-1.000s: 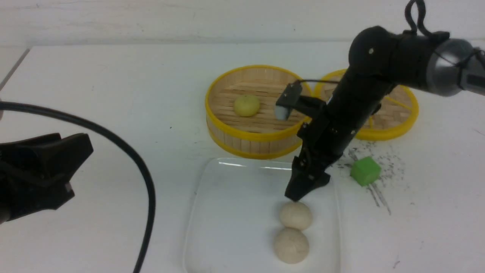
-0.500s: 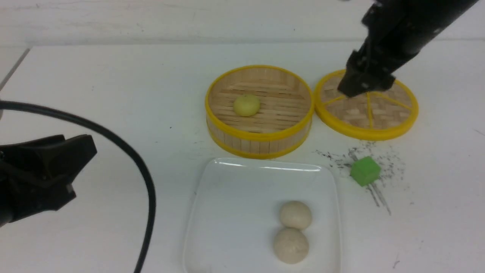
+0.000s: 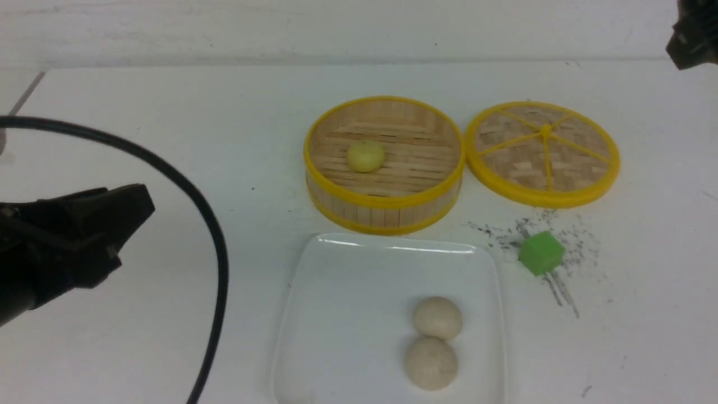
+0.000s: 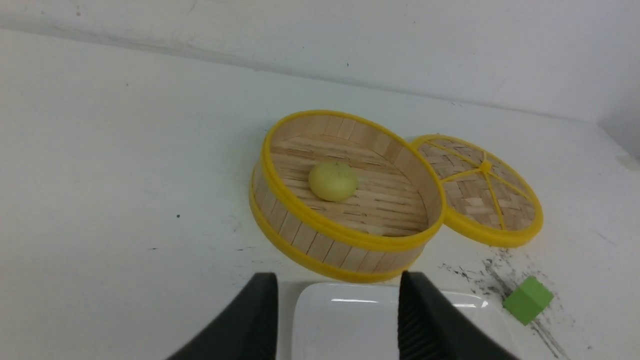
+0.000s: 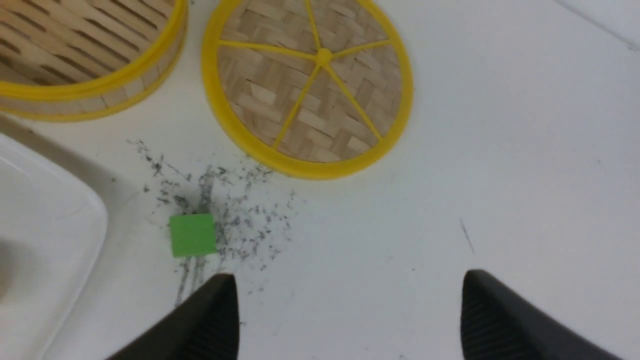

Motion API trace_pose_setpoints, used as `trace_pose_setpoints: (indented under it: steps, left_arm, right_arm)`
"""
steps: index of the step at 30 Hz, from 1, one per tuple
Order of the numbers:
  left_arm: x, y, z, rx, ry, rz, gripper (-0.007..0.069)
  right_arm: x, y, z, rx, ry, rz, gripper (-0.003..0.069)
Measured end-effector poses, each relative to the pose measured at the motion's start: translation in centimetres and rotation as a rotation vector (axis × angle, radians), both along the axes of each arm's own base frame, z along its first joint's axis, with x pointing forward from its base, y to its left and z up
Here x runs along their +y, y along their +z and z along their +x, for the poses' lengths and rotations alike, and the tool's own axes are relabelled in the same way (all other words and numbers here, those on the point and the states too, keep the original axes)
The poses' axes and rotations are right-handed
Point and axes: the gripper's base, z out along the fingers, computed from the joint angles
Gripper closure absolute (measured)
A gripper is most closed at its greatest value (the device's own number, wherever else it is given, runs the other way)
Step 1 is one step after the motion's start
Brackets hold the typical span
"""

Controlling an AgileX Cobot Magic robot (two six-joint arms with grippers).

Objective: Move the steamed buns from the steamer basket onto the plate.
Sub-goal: Use the left arm to grab the steamed stuffed bun that is closest to it

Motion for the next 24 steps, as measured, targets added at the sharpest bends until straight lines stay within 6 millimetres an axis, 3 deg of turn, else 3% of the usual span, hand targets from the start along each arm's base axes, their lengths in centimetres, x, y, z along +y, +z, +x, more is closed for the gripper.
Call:
trace_pose_setpoints:
  steps: [7,10,16,24]
  left_arm:
    - [-0.6,-0.5,2.4,-0.018,-0.055,-0.056,0.0270]
    - [-0.7,-0.6,3.2,-0.046,-0.078,-0.032,0.0270]
    - [-1.2,-0.7,5.2,-0.027,-0.132,-0.022,0.0281]
    - [-1.5,0.0,7.1,-0.031,-0.171,-0.008,0.0308]
  right_arm:
    - [-0.6,3.5,-5.7,-0.095,0.106,0.147,0.0106]
    - [-0.6,4.1,-7.9,-0.116,0.193,0.186,0.0128]
    - [-0.9,2.2,-11.6,-0.122,0.347,0.194,0.0216]
    - [-1.7,0.5,-14.6,-0.259,0.414,0.200,0.0324]
